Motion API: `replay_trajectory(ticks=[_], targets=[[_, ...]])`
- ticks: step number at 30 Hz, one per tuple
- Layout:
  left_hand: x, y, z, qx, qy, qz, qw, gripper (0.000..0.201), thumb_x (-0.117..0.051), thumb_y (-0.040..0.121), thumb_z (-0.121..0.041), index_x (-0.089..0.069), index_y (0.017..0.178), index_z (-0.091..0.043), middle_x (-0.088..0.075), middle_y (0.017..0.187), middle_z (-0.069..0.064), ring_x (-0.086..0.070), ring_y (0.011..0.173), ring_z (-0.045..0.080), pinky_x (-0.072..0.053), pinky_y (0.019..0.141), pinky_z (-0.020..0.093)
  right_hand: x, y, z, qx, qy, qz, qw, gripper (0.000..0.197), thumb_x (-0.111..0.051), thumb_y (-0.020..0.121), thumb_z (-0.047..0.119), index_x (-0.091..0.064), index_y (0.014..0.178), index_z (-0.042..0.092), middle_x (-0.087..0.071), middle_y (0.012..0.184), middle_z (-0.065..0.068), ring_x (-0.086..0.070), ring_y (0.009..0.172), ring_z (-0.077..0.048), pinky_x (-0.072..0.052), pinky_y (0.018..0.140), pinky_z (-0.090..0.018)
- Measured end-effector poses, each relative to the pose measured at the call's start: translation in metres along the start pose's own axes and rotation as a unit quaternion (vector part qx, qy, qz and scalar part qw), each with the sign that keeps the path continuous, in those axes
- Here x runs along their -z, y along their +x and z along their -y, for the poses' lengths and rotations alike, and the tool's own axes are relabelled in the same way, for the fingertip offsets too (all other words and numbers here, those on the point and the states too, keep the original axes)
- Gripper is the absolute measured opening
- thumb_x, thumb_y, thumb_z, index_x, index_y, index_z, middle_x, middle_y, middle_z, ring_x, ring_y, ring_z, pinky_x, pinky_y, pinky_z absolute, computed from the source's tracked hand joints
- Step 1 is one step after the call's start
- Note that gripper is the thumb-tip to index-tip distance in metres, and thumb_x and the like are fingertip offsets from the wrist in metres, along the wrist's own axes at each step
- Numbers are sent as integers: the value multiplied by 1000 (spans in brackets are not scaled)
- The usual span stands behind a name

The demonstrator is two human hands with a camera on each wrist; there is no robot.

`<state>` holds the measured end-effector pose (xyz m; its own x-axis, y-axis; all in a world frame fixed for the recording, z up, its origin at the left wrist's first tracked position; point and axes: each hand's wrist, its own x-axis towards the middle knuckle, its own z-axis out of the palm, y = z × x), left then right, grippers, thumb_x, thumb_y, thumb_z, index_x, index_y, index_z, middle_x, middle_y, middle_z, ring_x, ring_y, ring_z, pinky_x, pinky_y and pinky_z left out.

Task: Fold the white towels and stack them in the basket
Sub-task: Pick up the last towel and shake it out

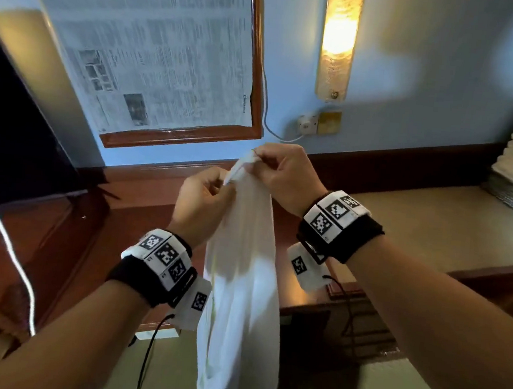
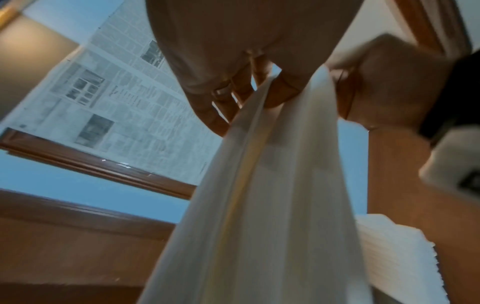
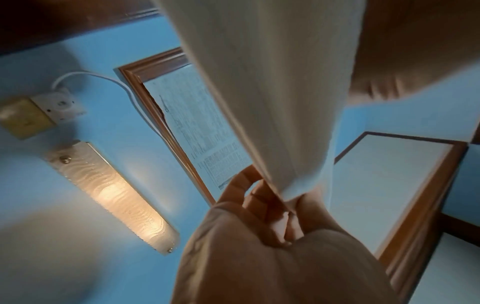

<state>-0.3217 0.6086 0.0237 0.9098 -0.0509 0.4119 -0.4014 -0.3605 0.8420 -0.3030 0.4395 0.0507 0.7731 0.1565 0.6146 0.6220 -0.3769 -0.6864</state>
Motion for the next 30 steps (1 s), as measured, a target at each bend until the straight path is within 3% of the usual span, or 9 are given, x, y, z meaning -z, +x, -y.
replay_trajectory(ticks=[2, 5, 8, 12, 15, 18, 23, 27, 30], targets=[[-4, -5, 16, -6, 61, -26, 998, 16, -55, 82, -24, -68, 80, -16, -68, 72, 7, -60, 66, 25, -49, 63, 34, 3, 14, 6, 45, -31, -7, 998, 31, -59, 87, 16, -47, 62, 3, -45, 58, -8, -40, 57, -15, -34, 56, -30], [-17, -12, 42, 45, 146, -52, 987, 15, -57, 88, -19, -65, 80, -9, -62, 66, 12, -58, 70, 33, -45, 63, 35, 15, 33, 9, 53, -19, -45, 997, 29, -57, 89, 19, -58, 74, -6, -54, 67, -19, -50, 64, -30, -40, 62, -39], [-39, -21, 69, 133, 182, -11, 974, 20, -58, 90, -18, -58, 71, -13, -58, 63, 6, -55, 70, 33, -36, 57, 34, 30, 47, 7, 55, 2, -87, 995, 20, -58, 90, 14, -59, 78, -1, -54, 70, -15, -48, 67, -17, -40, 64, -33], [-65, -27, 84, 195, 170, 18, 966, 27, -50, 96, -18, -52, 69, -17, -58, 68, 0, -56, 75, 29, -35, 58, 31, 61, 50, -8, 42, -21, -97, 994, 23, -58, 91, 14, -53, 70, 22, -46, 65, 7, -43, 66, -4, -37, 65, -27], [-75, -14, 74, 173, 123, 23, 977, 25, -48, 95, -29, -61, 79, -15, -65, 79, 1, -60, 84, 29, -42, 66, 33, 88, 46, -37, -11, -97, -69, 993, 21, -58, 88, 19, -59, 73, 5, -54, 71, -12, -49, 70, -11, -39, 68, -30], [-82, 7, 57, 136, 130, 41, 981, 24, -54, 98, -25, -59, 75, -21, -61, 73, -6, -60, 80, 26, -39, 63, 30, 102, 34, -59, -26, -144, -14, 989, 21, -60, 84, 21, -68, 85, 2, -61, 90, -9, -56, 88, -19, -43, 83, -33], [-94, 43, 10, 39, 144, 52, 987, 31, -61, 95, -22, -56, 65, -23, -60, 64, -8, -57, 72, 23, -41, 66, 33, 81, -9, -79, 8, -212, 242, 947, 9, -73, 86, 16, -78, 89, 10, -63, 121, -8, -53, 115, -14, -35, 99, -14], [-95, 51, -10, -32, 156, 72, 985, 4, -68, 91, -27, -71, 90, -24, -73, 86, -3, -67, 87, 21, -54, 82, 37, 73, -14, -98, 1, -214, 183, 960, 10, -69, 84, 14, -75, 77, 13, -57, 89, -3, -56, 81, -23, -51, 78, -41], [-81, 44, 3, -33, 199, 4, 979, 16, -60, 89, -35, -69, 102, -31, -74, 94, -3, -67, 92, 26, -54, 82, 40, 75, 2, -87, 39, -258, 145, 954, 21, -56, 80, 15, -54, 60, 15, -41, 76, 1, -48, 66, -25, -46, 63, -43]])
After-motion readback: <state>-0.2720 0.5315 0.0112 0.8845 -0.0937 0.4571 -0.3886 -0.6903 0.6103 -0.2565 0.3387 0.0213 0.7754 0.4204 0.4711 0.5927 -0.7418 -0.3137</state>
